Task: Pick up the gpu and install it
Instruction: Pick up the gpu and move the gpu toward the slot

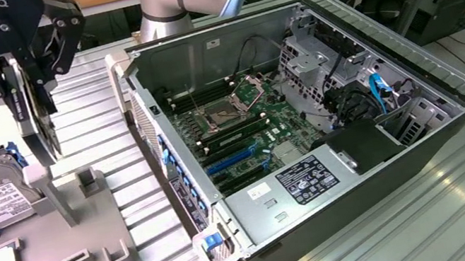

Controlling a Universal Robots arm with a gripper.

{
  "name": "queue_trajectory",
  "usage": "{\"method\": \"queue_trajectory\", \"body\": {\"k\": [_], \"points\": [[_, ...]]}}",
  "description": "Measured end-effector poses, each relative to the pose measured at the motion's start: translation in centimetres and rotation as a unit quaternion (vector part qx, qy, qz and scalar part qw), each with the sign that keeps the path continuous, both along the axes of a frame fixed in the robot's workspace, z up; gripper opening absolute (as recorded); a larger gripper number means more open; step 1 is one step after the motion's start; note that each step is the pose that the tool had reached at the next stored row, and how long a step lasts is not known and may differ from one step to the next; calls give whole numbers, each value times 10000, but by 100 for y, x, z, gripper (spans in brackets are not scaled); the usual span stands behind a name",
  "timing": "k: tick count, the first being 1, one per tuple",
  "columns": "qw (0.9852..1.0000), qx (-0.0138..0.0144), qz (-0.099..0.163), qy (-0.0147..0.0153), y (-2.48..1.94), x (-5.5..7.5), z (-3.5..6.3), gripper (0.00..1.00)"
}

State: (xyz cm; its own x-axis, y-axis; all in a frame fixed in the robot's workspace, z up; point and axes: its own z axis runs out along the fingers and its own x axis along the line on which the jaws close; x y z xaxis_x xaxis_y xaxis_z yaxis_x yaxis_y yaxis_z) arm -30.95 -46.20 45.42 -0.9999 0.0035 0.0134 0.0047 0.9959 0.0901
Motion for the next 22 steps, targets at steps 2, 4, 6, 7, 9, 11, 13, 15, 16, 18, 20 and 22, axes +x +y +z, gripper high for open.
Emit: {"method": "queue_trajectory", "body": {"k": [2, 4, 6, 7, 9, 11, 13, 15, 16, 18, 20, 22], "points": [[10000, 2, 0, 0, 0, 0, 39, 29], [10000, 8, 0, -1, 0, 0, 92, 29], [10000, 9, 0, 0, 0, 0, 141, 29], [10000, 10, 0, 0, 0, 0, 164, 29], [10000, 11, 0, 0, 0, 0, 189, 29], [10000, 14, 0, 0, 0, 0, 191, 29], [10000, 14, 0, 0, 0, 2, 191, 29], [10000, 13, 0, 1, 0, 15, 191, 29], [10000, 14, 0, 0, 0, 29, 188, 29], [10000, 14, 0, 0, 0, 77, 185, 29], [10000, 14, 0, 0, 0, 124, 181, 29], [10000, 14, 0, 0, 0, 163, 180, 29]]}}
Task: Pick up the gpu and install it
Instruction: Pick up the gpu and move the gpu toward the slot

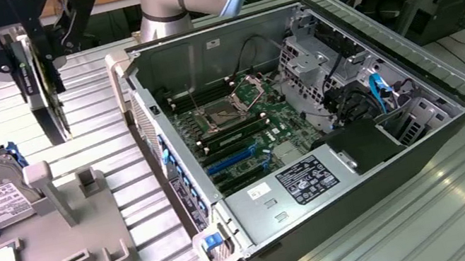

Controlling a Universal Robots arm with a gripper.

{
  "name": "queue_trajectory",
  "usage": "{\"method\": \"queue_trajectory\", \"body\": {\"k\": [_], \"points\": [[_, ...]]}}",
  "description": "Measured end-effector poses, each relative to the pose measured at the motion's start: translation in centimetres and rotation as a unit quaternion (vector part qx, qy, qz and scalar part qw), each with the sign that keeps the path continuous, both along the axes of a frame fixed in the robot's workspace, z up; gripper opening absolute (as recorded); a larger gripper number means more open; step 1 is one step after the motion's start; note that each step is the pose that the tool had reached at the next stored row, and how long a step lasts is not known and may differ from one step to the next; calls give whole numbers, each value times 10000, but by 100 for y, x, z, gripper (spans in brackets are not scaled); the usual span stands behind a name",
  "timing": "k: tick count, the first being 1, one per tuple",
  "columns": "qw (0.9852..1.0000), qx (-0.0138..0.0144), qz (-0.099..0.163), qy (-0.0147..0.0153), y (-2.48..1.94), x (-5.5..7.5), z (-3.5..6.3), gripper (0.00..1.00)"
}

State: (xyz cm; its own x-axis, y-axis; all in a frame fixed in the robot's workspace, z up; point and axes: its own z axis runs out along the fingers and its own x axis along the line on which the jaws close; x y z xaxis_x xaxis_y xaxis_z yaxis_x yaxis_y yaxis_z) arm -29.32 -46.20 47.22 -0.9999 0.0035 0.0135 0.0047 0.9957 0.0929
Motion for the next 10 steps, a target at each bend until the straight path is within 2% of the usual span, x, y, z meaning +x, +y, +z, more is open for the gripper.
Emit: {"method": "queue_trajectory", "body": {"k": [10], "points": [[10000, 0, 0, 0, 0, 166, -5, 29]]}}
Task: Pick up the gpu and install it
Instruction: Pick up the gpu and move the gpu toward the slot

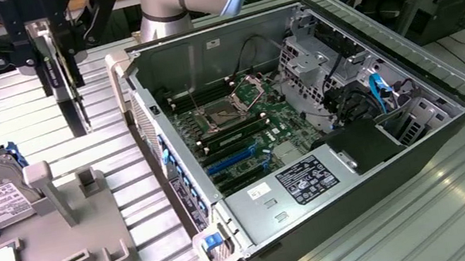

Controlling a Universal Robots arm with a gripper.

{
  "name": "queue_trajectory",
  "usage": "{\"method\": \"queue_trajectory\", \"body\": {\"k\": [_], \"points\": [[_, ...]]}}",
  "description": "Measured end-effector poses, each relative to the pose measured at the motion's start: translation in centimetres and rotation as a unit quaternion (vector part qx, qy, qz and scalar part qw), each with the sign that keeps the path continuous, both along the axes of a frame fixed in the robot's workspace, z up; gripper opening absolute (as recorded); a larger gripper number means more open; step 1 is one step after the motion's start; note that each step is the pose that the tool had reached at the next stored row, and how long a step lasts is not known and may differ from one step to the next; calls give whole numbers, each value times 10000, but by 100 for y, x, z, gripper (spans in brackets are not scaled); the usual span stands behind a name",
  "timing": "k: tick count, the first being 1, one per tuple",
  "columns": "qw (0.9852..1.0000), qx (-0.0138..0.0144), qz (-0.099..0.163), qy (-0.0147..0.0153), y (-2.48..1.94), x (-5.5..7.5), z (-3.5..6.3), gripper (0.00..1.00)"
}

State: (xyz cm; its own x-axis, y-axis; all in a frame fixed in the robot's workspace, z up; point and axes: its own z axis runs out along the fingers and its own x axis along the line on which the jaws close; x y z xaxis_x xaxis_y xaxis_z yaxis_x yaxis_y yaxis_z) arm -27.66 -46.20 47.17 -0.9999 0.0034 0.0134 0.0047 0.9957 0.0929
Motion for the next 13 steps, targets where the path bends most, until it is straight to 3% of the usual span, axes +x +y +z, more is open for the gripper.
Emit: {"method": "queue_trajectory", "body": {"k": [13], "points": [[10000, 0, 0, 0, 0, 224, -5, 29]]}}
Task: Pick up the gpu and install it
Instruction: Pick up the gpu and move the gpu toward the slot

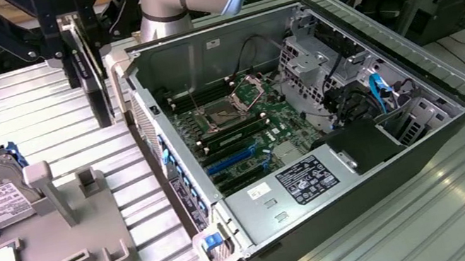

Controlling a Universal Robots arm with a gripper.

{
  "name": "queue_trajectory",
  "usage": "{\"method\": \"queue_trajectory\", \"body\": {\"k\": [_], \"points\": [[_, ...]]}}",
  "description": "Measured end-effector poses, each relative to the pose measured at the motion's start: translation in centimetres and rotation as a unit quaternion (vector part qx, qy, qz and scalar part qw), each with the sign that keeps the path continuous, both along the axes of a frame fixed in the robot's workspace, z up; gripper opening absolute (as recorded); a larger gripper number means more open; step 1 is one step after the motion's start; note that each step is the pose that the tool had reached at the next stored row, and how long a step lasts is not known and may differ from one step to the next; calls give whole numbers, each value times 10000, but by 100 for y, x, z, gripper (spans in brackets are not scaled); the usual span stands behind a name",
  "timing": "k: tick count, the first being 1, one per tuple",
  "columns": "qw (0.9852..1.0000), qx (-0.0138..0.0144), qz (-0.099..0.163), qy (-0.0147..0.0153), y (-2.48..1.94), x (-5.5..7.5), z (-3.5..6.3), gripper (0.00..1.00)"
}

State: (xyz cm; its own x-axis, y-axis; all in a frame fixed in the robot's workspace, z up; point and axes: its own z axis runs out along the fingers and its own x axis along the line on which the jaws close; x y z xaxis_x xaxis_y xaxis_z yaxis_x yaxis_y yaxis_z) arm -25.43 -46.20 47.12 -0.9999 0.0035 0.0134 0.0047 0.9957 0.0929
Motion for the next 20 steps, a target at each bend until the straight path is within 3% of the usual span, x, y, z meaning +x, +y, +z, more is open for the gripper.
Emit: {"method": "queue_trajectory", "body": {"k": [20], "points": [[10000, 0, 0, -3, 0, 198, -24, 29]]}}
